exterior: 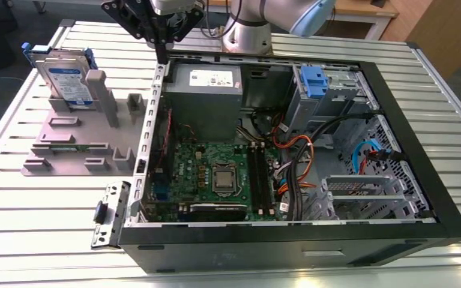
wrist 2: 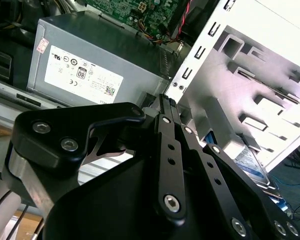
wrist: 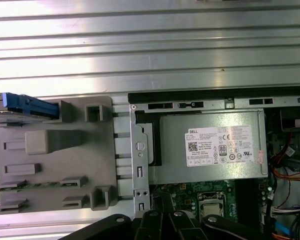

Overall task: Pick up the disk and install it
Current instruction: 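Reach for the disk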

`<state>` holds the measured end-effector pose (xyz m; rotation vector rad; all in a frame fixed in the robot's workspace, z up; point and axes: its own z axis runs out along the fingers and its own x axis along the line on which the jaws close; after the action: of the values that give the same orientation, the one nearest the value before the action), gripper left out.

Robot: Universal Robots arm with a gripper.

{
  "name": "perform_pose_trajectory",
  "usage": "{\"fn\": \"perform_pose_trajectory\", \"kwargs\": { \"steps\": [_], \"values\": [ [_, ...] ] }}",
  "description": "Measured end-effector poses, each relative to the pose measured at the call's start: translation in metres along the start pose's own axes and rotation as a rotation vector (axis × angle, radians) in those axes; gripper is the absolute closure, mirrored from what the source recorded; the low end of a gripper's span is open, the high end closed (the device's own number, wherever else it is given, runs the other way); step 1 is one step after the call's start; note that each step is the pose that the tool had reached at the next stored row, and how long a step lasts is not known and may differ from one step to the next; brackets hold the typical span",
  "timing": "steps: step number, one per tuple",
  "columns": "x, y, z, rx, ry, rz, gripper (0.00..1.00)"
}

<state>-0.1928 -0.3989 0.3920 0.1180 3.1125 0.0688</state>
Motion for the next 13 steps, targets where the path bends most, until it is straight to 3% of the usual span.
{"fn": "perform_pose_trajectory", "kwargs": {
  "steps": [13],
  "values": [
    [0.0034,-0.0003,-0.0001,0.0,0.0,0.0,0.9]
  ]
}}
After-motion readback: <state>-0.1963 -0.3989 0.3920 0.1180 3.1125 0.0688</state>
